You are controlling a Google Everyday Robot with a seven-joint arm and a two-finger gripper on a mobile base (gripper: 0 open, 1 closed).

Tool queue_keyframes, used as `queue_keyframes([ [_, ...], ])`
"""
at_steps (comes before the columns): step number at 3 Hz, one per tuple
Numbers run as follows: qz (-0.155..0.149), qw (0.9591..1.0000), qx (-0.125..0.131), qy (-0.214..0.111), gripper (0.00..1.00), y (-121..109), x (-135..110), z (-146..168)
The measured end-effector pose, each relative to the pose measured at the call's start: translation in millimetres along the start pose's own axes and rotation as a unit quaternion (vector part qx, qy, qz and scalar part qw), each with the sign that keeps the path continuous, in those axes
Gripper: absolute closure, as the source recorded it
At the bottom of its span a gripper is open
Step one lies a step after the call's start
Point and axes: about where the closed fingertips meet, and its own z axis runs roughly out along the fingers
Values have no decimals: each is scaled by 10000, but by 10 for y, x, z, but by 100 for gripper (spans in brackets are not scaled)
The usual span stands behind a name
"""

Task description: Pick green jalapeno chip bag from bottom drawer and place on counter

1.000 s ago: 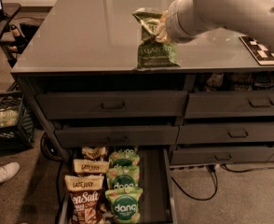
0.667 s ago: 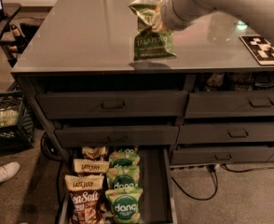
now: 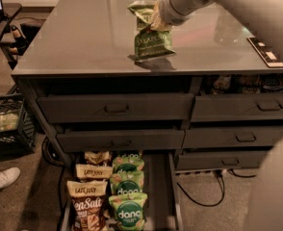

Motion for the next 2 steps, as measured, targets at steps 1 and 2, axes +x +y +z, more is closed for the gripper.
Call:
queue_keyframes([
  [1, 76, 9995, -271, -139, 100, 101, -6, 354],
  [2, 143, 9991, -273, -298, 100, 153, -27, 528],
])
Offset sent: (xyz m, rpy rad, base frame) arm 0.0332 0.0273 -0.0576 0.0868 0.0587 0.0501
